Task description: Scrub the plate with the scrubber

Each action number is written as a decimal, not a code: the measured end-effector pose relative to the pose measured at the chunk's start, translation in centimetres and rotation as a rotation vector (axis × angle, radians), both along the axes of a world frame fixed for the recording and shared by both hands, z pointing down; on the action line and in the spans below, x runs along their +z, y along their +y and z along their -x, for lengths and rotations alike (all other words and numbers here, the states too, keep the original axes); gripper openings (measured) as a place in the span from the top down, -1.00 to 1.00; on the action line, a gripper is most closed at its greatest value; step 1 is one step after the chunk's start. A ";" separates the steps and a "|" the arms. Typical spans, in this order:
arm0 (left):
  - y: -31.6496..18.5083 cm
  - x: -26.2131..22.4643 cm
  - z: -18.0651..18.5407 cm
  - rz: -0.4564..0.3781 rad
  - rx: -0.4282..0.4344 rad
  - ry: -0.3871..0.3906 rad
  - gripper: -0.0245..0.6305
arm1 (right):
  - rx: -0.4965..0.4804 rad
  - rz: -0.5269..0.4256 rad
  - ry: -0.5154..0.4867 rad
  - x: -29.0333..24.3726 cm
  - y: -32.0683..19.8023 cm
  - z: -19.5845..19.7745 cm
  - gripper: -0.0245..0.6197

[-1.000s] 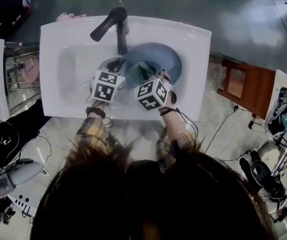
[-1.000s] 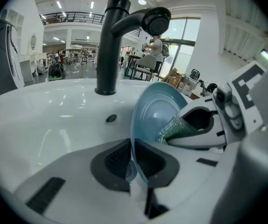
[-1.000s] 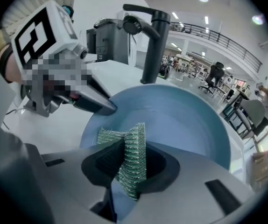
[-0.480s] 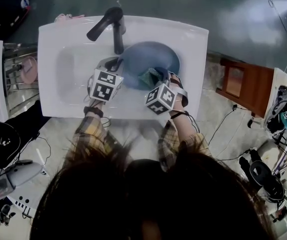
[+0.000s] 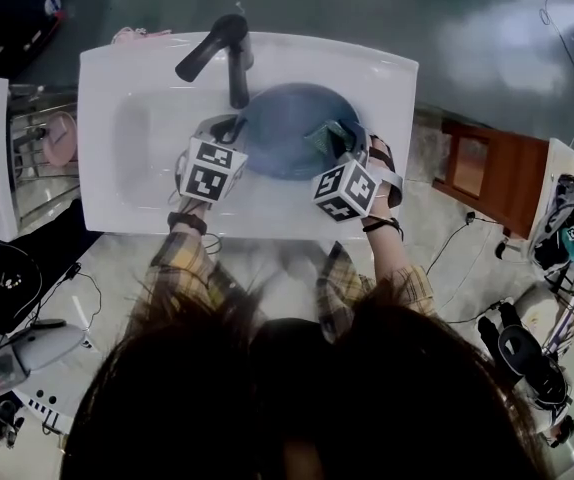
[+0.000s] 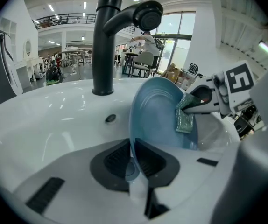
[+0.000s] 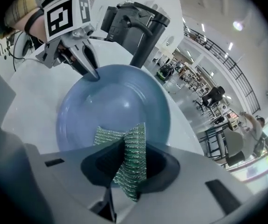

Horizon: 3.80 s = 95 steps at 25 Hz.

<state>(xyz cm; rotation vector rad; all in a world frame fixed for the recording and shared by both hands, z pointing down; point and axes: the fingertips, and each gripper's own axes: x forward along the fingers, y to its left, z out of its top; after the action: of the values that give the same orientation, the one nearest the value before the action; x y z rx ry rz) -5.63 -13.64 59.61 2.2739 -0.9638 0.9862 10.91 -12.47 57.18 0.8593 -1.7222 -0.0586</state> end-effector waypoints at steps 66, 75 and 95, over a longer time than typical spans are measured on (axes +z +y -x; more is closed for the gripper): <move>0.4 0.5 -0.2 0.019 0.010 -0.029 0.80 | -0.116 -0.087 0.149 -1.9 -1.4 0.5 0.60; 0.7 0.4 -0.1 0.021 0.007 -0.030 0.80 | -0.137 -0.157 0.117 -3.8 -4.5 3.1 0.60; 0.7 0.6 -0.1 0.032 -0.007 -0.030 0.80 | -0.164 -0.085 -0.059 -1.5 -2.9 10.7 0.60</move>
<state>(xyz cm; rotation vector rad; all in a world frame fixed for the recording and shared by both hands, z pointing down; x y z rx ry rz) -5.52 -12.95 60.24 2.2343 -0.9607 1.0279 0.17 -15.38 55.69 0.7868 -1.8541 -0.2190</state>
